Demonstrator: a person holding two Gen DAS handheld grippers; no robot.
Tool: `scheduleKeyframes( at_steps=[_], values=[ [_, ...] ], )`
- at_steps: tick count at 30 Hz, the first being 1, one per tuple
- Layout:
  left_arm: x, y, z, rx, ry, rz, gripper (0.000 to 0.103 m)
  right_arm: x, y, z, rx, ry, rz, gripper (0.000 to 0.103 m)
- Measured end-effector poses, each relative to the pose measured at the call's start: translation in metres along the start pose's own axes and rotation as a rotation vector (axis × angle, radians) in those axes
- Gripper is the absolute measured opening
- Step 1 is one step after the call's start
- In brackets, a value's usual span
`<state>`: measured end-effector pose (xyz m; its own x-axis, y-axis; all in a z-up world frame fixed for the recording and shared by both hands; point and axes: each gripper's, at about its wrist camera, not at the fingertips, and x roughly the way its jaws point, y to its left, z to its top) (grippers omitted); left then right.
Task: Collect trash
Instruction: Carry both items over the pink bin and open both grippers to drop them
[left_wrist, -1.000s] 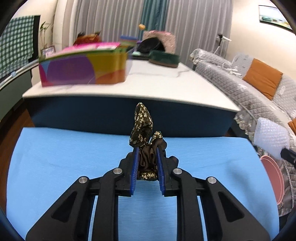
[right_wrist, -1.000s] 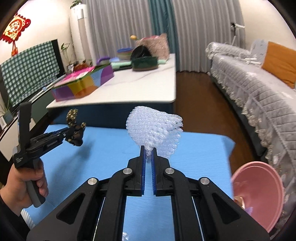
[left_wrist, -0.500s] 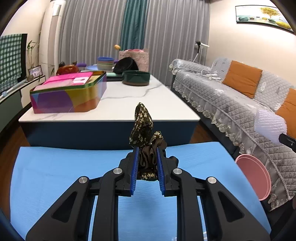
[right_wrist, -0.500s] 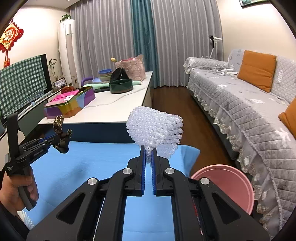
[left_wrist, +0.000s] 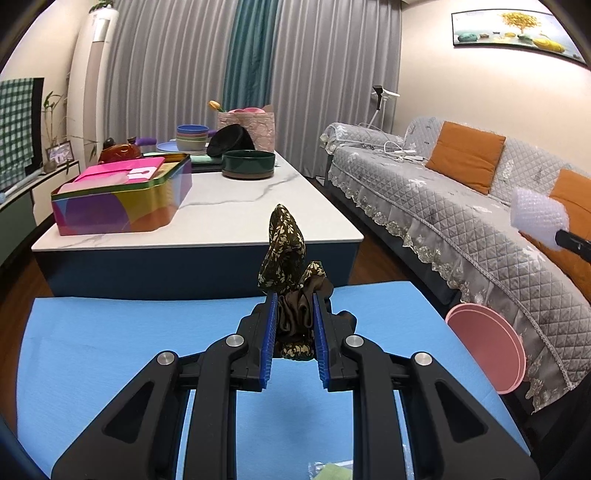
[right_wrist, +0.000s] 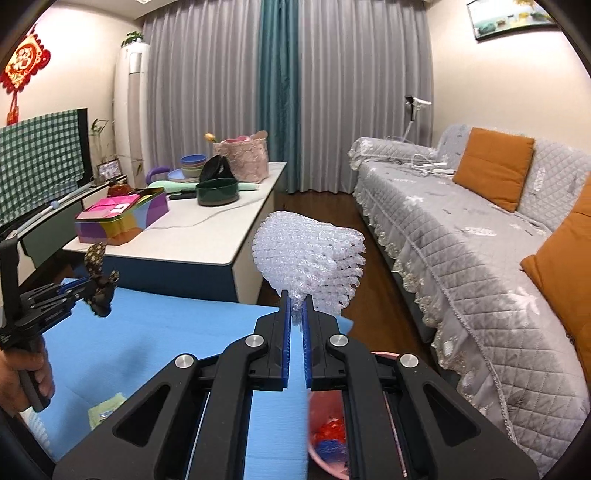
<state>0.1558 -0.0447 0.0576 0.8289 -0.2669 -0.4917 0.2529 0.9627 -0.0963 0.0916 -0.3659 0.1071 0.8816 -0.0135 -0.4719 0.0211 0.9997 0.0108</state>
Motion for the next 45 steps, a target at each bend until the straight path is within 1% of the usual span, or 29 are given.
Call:
scheduleKeyframes(
  at_steps=[6,10,19,26,31,39,45],
  values=[
    [0.003,-0.018,-0.01,0.027,0.017,-0.011,0.019,0.009,-0.026,-0.016,0.048,0.009,-0.047,0.006],
    [0.009,-0.034,-0.016,0.041,0.033,-0.024,0.019,0.01,-0.04,-0.019,0.052,0.0,-0.091,0.006],
    [0.025,-0.072,-0.024,0.071,0.064,-0.073,0.019,0.006,-0.067,-0.024,0.073,-0.005,-0.161,0.006],
    [0.037,-0.117,-0.021,0.102,0.071,-0.13,0.019,0.01,-0.087,-0.031,0.087,0.016,-0.208,0.006],
    [0.052,-0.155,-0.021,0.114,0.081,-0.183,0.019,0.015,-0.102,-0.037,0.101,0.037,-0.23,0.006],
    [0.076,-0.215,-0.025,0.154,0.107,-0.26,0.019,0.027,-0.117,-0.049,0.099,0.082,-0.249,0.006],
    [0.089,-0.244,-0.031,0.175,0.13,-0.295,0.019,0.035,-0.125,-0.055,0.104,0.11,-0.253,0.006]
  ],
)
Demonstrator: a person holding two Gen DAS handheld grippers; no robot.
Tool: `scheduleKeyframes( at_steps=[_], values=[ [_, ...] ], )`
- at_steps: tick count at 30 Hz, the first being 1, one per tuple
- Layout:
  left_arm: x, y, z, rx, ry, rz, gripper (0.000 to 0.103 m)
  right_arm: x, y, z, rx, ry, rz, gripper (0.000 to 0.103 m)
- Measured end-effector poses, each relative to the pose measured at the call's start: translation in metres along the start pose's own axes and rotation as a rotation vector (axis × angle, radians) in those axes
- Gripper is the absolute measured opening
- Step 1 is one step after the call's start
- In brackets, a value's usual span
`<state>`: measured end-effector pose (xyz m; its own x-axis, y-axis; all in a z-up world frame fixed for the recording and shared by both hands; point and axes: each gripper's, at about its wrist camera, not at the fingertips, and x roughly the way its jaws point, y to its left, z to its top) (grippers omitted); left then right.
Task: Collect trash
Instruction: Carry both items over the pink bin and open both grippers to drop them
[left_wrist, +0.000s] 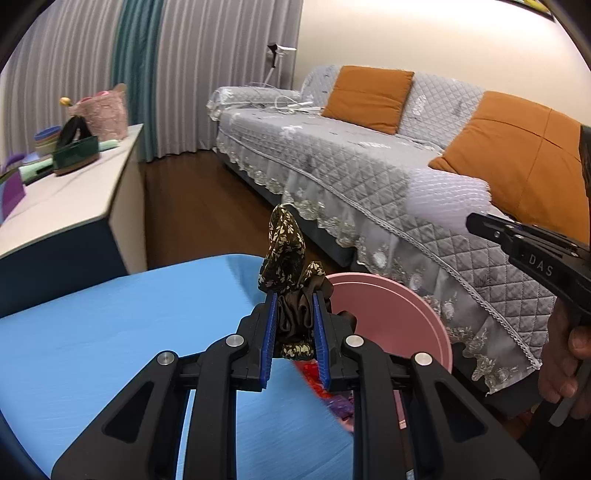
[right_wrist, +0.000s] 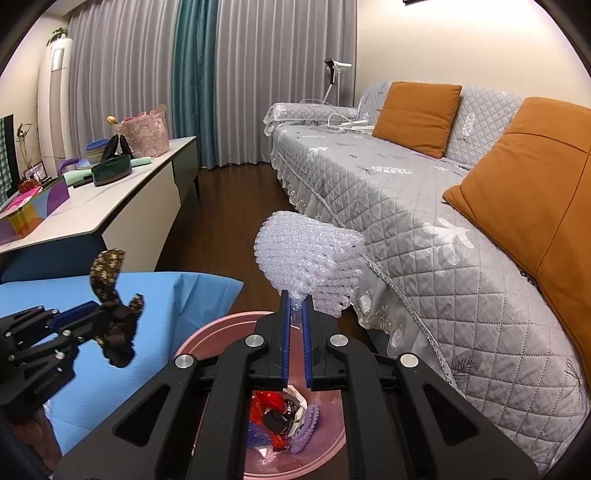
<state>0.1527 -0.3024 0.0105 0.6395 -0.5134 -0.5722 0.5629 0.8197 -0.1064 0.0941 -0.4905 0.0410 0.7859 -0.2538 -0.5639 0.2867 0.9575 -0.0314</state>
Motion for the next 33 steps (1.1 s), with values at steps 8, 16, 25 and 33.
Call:
scheduleKeyframes(
  at_steps=[8,16,25,33],
  values=[
    [0.014,-0.016,-0.002,0.017,0.02,-0.023,0.019,0.005,-0.004,-0.003,0.001,0.014,0.003,0.006],
    [0.019,-0.024,-0.001,0.027,0.027,-0.093,0.031,0.008,-0.006,-0.005,0.007,0.033,0.015,0.011],
    [0.004,-0.023,-0.006,0.026,0.035,-0.098,0.049,0.007,-0.013,-0.004,0.06,0.041,0.015,0.043],
    [-0.05,-0.006,-0.019,0.023,0.009,-0.02,0.049,-0.017,0.01,0.002,0.031,-0.013,0.094,0.043]
  ],
)
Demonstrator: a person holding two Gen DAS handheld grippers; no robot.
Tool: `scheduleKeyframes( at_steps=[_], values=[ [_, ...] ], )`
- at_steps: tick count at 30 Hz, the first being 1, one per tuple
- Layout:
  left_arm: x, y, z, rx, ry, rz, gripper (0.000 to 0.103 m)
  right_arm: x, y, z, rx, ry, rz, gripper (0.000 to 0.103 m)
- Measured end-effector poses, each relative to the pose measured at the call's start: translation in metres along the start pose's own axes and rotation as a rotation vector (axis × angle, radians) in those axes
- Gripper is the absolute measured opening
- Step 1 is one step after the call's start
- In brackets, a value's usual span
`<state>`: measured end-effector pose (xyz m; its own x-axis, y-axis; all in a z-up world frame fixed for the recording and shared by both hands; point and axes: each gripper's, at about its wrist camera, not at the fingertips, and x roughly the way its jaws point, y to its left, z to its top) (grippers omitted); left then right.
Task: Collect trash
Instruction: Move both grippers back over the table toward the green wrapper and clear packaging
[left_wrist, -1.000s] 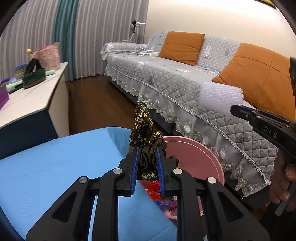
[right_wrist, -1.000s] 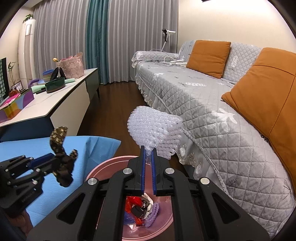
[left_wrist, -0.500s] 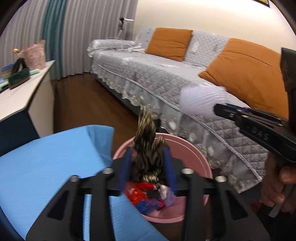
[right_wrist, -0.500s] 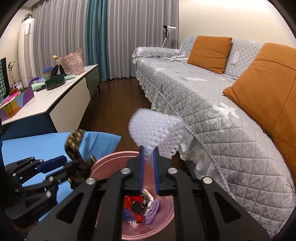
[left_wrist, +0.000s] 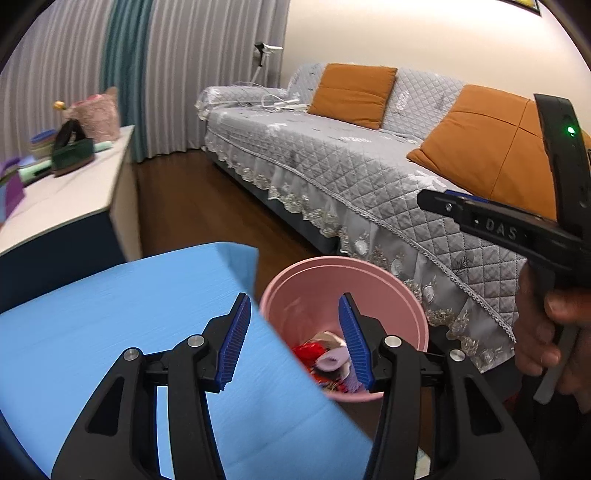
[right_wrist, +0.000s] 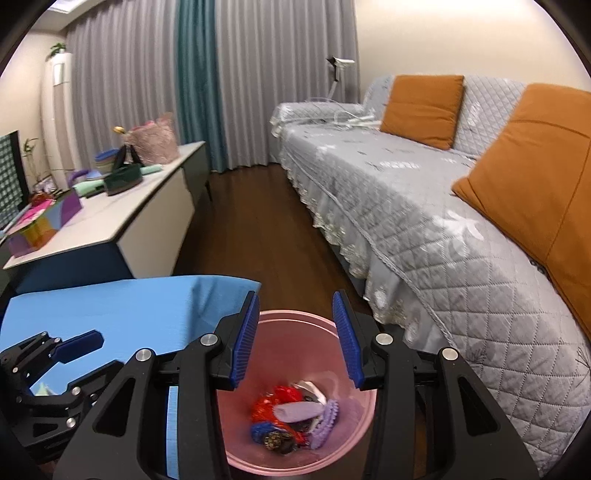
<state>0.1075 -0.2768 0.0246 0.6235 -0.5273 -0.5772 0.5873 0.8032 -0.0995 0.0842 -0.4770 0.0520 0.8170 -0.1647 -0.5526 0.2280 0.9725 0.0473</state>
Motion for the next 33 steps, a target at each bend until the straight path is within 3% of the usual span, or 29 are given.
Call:
scheduleKeyframes(
  at_steps=[10,14,28,30,33],
  values=[
    [-0.087,0.037,-0.062,-0.066,0.014,0.186,0.049,-0.041,0.053,0.004,-0.066,-0.06,0.123,0.042],
    [-0.107,0.051,-0.095,-0.089,0.059,0.216,0.049,-0.047,0.067,0.003,-0.066,-0.056,0.163,0.042],
    [-0.108,0.075,-0.158,-0.068,0.228,0.271,0.049,-0.041,0.114,0.0,-0.096,-0.026,0.234,0.042],
    [-0.107,0.079,-0.161,-0.071,0.238,0.29,0.046,-0.039,0.12,-0.001,-0.105,-0.018,0.24,0.042],
    [-0.105,0.09,-0.162,-0.111,0.254,0.301,0.028,-0.036,0.13,-0.004,-0.121,-0.01,0.253,0.042]
  ],
)
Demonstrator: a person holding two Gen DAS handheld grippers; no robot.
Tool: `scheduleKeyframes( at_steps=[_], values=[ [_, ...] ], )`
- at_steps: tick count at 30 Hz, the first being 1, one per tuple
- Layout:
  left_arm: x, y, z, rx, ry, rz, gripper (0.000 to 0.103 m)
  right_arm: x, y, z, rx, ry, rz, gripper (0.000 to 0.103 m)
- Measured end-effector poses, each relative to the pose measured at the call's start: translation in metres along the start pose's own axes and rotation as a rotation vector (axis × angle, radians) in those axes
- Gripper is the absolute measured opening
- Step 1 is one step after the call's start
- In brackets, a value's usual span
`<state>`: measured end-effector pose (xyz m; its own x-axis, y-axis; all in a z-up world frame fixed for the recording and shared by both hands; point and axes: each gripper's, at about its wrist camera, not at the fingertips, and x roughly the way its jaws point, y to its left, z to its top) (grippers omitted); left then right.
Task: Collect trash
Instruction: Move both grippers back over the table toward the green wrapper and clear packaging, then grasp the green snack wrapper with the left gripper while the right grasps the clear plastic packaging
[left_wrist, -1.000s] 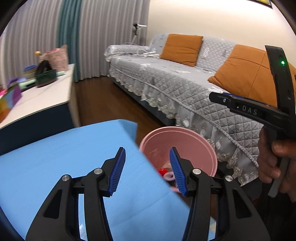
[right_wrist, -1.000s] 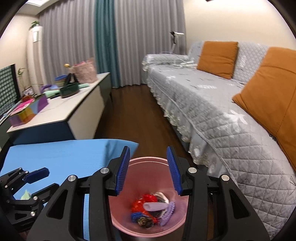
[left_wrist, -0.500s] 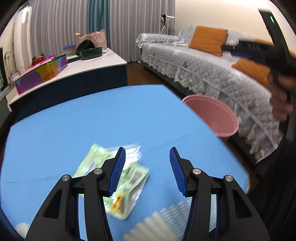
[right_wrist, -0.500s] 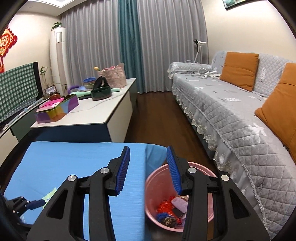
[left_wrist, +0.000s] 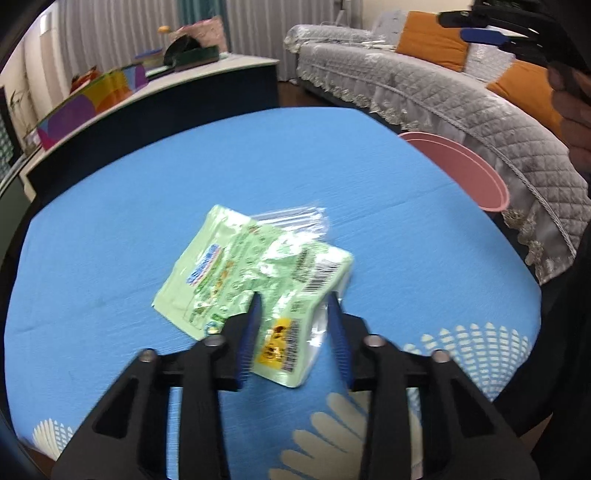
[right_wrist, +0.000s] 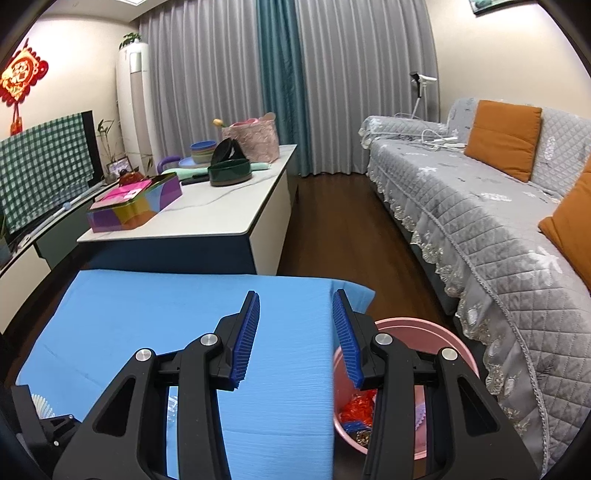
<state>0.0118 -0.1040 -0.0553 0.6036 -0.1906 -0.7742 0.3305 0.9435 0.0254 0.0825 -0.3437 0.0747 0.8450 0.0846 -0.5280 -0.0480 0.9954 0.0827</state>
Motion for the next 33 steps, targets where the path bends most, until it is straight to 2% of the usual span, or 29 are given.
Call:
scheduleKeyframes(
  at_steps=[2,7,10,13,16,22,33],
  values=[
    [0.003,0.01,0.002,-0.04,0.007,0.005,0.014,0.004,0.005,-0.002,-0.009,0.008,0.01,0.042],
    [0.005,0.042,0.009,-0.174,-0.002,0.027,0.008,0.018,0.021,-0.011,-0.025,0.051,0.067,0.042],
    [0.002,0.058,0.008,-0.236,-0.022,0.035,0.008,0.033,0.039,-0.022,-0.055,0.094,0.112,0.042],
    [-0.001,0.06,0.011,-0.221,-0.049,0.058,0.008,0.047,0.056,-0.031,-0.091,0.134,0.151,0.042],
    [-0.001,0.071,0.016,-0.259,-0.06,0.077,0.007,0.06,0.079,-0.042,-0.138,0.179,0.223,0.042],
    [-0.006,0.11,0.021,-0.406,-0.089,0.15,0.006,0.075,0.121,-0.069,-0.253,0.244,0.344,0.042],
    [0.004,0.127,0.026,-0.45,-0.083,0.169,0.006,0.107,0.168,-0.112,-0.408,0.418,0.445,0.054]
  ],
)
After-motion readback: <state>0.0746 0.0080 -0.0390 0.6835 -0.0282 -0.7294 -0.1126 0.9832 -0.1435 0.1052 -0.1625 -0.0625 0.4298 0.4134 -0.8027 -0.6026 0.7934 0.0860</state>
